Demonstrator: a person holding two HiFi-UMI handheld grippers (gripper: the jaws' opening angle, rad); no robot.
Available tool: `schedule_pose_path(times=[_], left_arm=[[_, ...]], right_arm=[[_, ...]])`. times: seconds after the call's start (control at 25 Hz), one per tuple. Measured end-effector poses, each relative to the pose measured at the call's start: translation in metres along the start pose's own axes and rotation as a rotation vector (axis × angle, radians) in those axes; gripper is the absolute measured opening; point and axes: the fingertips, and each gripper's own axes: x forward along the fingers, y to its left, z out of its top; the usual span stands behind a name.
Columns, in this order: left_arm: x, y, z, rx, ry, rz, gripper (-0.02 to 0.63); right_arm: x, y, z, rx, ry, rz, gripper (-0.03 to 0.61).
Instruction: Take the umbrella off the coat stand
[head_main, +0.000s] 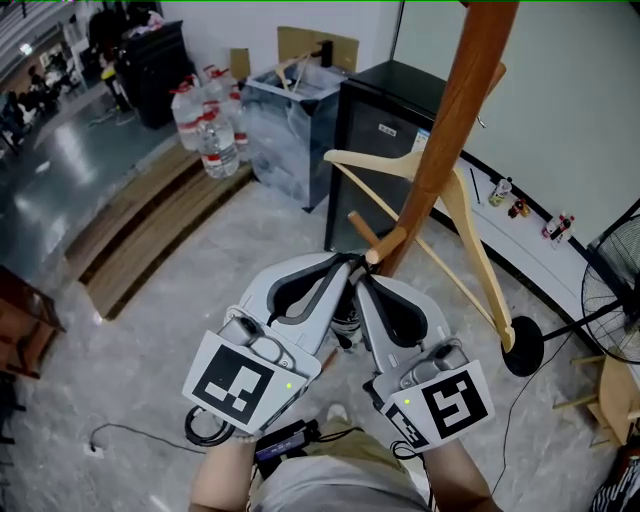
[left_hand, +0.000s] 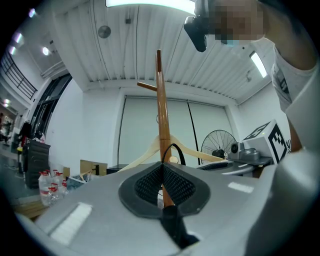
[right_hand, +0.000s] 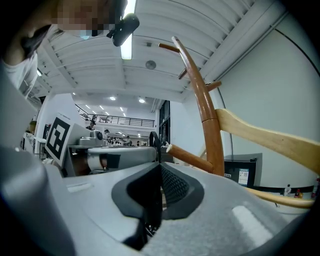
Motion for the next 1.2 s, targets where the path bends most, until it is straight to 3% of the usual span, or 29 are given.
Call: schedule_pose_path(times=[0.52,1.2], left_arm=[[-0.045,0.015,0.017,0.032,0.007,0.101,0.018],[-0.127,0.038,0.023,0.055,0.036,0.347,0.018]], right_arm=[[0.014,0.046,0.012,-0.018,-0.012,0.117,0.002],[0.033,0.121,0.012,0.014,-0.017,0.368,0.002]])
